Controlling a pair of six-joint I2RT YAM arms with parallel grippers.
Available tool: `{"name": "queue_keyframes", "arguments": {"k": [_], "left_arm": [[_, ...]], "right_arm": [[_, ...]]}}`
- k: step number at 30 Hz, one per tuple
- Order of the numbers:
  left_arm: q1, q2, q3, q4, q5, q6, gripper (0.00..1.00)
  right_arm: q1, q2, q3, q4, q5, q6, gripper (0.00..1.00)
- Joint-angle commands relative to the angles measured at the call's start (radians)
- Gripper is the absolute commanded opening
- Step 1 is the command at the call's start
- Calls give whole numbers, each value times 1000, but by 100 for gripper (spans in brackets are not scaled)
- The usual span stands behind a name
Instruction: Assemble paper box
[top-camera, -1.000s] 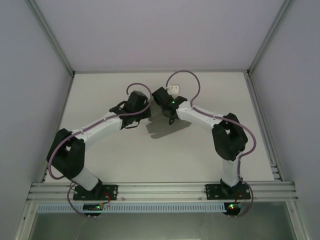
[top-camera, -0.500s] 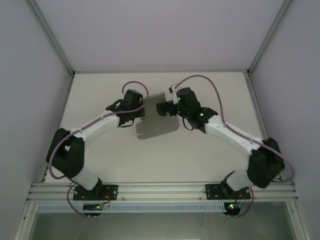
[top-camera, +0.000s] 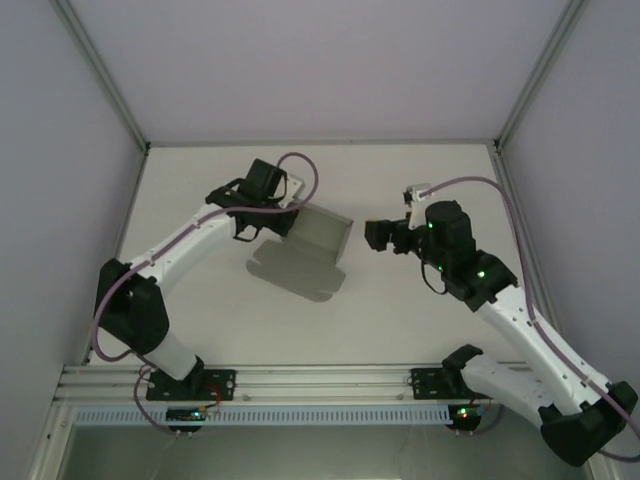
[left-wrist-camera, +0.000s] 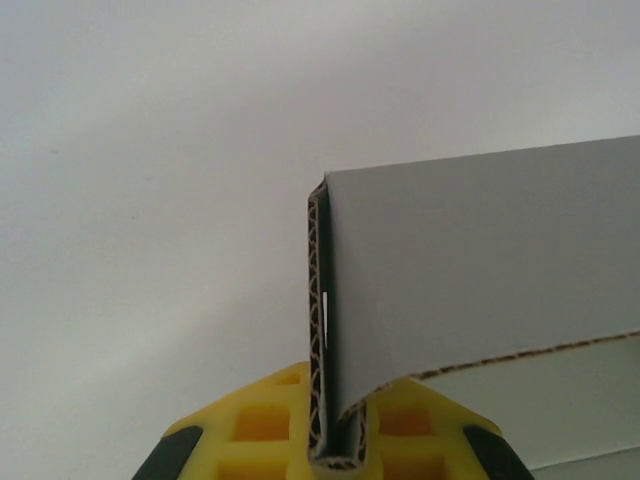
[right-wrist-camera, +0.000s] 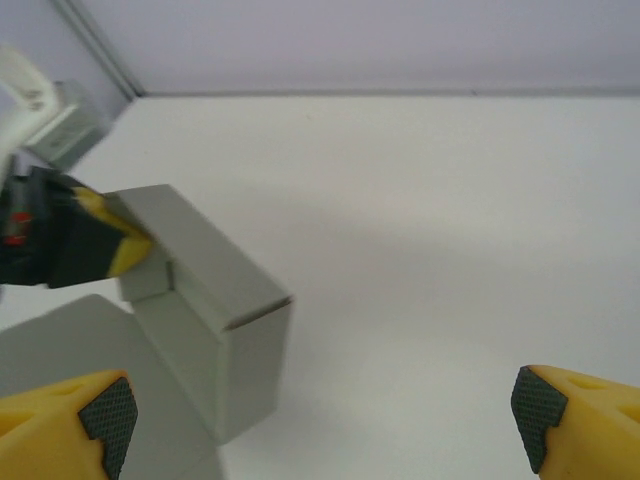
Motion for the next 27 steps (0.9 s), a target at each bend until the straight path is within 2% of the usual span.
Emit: {"name": "queue_keyframes", "arguments": {"k": [1, 6, 11, 18, 24, 27], "left_arm": [[-52, 40, 20, -200, 7, 171, 0], [-115, 115, 58, -255, -112, 193, 0], [-187, 280, 153, -319, -243, 215, 0], [-270, 498, 268, -340, -328, 247, 0], [-304, 616, 305, -311, -425, 283, 0], [-304, 620, 325, -325, -404, 286, 12]], "right_arm": [[-44, -14, -16, -171, -11, 48, 99], [-112, -5, -22, -244, -47, 68, 99], [-158, 3, -40, -261, -79, 78, 99], [-222, -13, -53, -280, -100, 80, 99], [-266, -25, -63, -285, -122, 81, 99], [-279, -27, -68, -288, -133, 81, 99]]}}
